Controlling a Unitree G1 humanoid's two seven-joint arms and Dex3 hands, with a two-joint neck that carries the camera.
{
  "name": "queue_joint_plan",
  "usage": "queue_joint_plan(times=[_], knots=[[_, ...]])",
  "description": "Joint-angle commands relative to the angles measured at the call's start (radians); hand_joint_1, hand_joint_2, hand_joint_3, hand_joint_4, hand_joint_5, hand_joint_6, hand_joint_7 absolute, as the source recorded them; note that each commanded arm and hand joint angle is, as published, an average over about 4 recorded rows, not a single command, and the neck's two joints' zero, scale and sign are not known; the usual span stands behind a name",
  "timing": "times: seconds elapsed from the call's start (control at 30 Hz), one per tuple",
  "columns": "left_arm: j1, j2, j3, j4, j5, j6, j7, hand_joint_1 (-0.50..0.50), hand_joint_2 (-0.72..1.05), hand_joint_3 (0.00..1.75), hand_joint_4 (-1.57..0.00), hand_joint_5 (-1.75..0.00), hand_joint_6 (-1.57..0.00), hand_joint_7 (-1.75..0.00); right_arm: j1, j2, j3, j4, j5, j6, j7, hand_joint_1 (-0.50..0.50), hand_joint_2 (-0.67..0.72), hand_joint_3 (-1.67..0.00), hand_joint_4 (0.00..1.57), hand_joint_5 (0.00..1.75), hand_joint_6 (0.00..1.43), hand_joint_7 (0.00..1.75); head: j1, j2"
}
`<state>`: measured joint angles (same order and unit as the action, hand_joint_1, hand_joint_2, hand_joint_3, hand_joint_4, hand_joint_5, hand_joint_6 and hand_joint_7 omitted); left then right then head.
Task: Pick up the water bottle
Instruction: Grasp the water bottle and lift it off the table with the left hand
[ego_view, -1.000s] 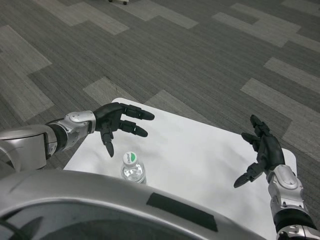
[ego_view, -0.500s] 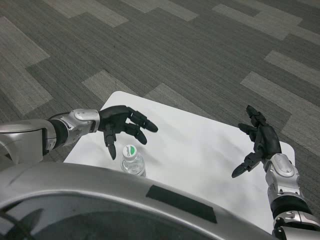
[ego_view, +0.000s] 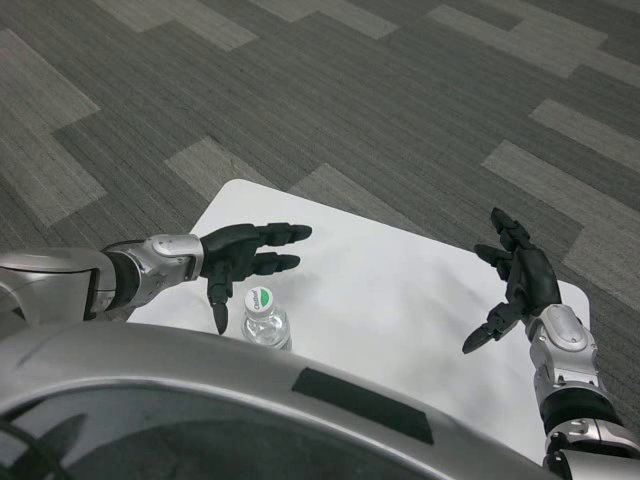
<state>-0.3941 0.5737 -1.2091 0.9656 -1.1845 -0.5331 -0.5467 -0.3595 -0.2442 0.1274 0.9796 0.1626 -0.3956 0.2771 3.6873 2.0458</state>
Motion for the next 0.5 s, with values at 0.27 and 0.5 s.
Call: queue_joint_plan(times=[0.27,0.5], knots=[[-0.018,-0.006,-0.151,-0.064,-0.026,-0.041,0.04,0.5,-0.37,0.09,0.0,0.0,0.0,0.0,-0.026,-0.002,0.008,0.001,0.005,-0.002,0.008,-0.12,0.66,-0.16,0.0,0.87,0.0,0.0,-0.011,-0.014],[-0.033,0.011,-0.217,-0.099,-0.024,-0.066,0.05,0.5,-0.33,0.09,0.0,0.0,0.0,0.0,-0.027,-0.009,0.009,-0.002,0.005,-0.003,0.016,-0.12,0.63,-0.12,0.0,0.87,0.0,0.0,-0.007,-0.024]])
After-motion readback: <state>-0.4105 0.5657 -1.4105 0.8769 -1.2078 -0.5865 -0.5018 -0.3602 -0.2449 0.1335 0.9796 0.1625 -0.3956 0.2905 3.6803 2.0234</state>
